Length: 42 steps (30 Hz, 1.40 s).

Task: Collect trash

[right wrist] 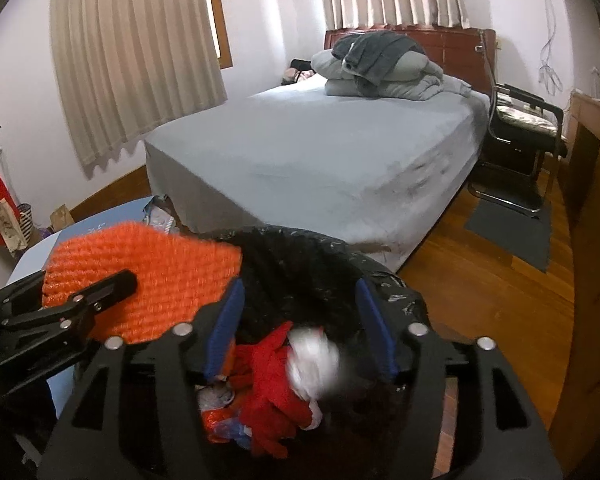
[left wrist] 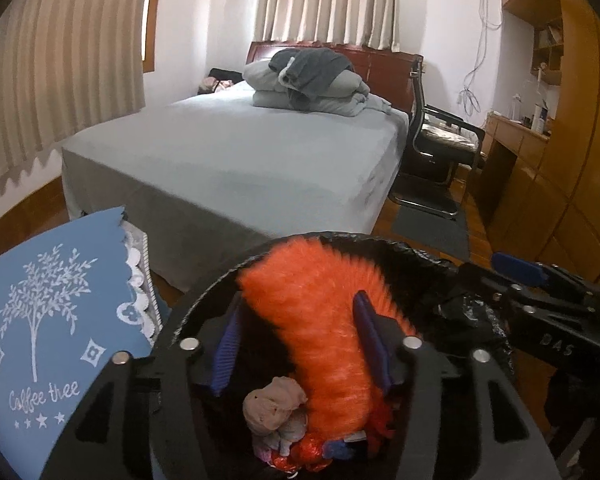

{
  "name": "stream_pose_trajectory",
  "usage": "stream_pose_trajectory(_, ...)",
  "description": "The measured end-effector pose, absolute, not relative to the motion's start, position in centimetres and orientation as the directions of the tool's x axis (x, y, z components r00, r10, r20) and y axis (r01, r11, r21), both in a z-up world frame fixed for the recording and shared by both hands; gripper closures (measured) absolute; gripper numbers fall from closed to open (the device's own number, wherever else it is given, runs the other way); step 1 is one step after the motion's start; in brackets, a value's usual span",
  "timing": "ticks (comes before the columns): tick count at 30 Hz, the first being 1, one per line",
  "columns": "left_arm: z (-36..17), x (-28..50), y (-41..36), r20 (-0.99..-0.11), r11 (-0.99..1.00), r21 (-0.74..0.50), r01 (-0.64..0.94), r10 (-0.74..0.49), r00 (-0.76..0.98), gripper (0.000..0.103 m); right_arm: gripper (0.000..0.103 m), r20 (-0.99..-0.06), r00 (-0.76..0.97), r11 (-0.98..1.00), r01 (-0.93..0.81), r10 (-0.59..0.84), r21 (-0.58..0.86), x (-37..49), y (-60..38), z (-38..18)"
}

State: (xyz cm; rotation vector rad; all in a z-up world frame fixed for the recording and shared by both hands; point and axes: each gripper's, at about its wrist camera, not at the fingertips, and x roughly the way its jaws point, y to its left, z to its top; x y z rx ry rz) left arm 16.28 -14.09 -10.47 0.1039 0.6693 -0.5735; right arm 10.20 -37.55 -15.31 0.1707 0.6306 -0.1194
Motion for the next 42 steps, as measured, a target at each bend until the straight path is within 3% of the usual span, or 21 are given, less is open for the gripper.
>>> stream_pose_trajectory(4,-10.3,16.2,-13.1,-0.612,0.854,-0.089,0.512,-0.453,0.649,0.034,0.017,-0.588,0.805,0.978,0.173,-0.072,0.117,9.7,-37.6,-15.1)
stream_pose_trajectory(7,-10.0,16.0,-12.3,-0.607,0.861,-0.085,0.501,-0.443,0.659,0.031,0.011,-0.580,0.811,0.977,0.177,-0.076,0.120,9.1,-37.4,-14.7)
stream_pose_trajectory(18,-6.6,14.1,-7.8,-0.559,0.900,-0.053,0.434,-0.387,0.734,0.009,0.007,-0.550,0.834,0.979,0.149,-0.049,0.139,6.2,-36.0,-12.1)
stream_pose_trajectory(42,-0.9,4.9,-2.5,-0.490,0.924,-0.006,0.382,-0.336,0.805,0.006,0.005,-0.513,0.858,0.994,0.022,0.035,0.104,0.1,-28.2,-4.8)
